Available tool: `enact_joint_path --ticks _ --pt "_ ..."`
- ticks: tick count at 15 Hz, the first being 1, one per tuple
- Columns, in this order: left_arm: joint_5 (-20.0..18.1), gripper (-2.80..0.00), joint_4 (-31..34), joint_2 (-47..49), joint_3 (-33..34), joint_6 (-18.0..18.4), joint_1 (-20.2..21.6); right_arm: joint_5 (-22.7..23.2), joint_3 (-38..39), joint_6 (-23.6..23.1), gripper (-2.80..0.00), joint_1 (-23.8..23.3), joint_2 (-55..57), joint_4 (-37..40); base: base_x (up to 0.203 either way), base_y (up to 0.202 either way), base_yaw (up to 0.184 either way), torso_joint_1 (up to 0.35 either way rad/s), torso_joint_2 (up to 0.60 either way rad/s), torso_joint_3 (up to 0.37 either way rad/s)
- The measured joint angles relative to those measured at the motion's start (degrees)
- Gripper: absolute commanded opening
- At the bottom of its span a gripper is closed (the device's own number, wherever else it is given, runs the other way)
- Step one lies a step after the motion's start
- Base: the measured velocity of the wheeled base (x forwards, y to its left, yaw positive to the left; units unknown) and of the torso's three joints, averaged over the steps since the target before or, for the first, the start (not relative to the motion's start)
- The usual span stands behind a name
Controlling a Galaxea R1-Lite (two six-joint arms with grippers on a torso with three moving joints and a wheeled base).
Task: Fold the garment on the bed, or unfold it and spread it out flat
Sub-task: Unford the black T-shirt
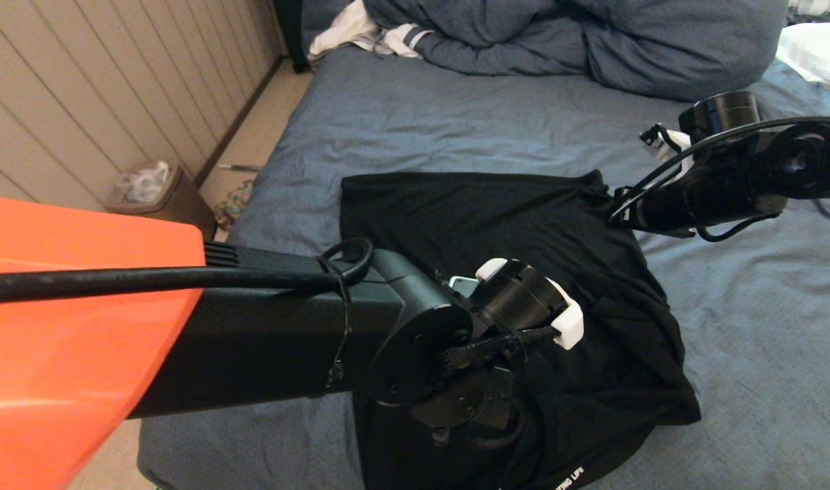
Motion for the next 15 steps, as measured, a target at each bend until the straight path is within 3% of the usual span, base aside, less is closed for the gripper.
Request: enact_joint_path --ticks 1,2,15 --pt "0.2 0.00 0.0 0.4 -0.1 0.0 0.0 0.0 -0.1 0.0 -2.80 0.0 0.2 0.0 0.000 0.000 0.000 0.000 0.00 0.000" --pt "0.3 -2.80 0.0 0.8 -0.1 0.0 0.0 0.0 -0.3 0.0 -2.80 0.0 0.3 0.0 0.000 0.000 0.000 0.000 0.00 0.000" --pt "1.5 -2.80 1.0 -4.2 4.0 -0.8 0.4 0.0 -0.4 0.0 -2.80 -0.3 0.9 -0.3 0.000 0.000 0.000 0.000 0.00 0.000"
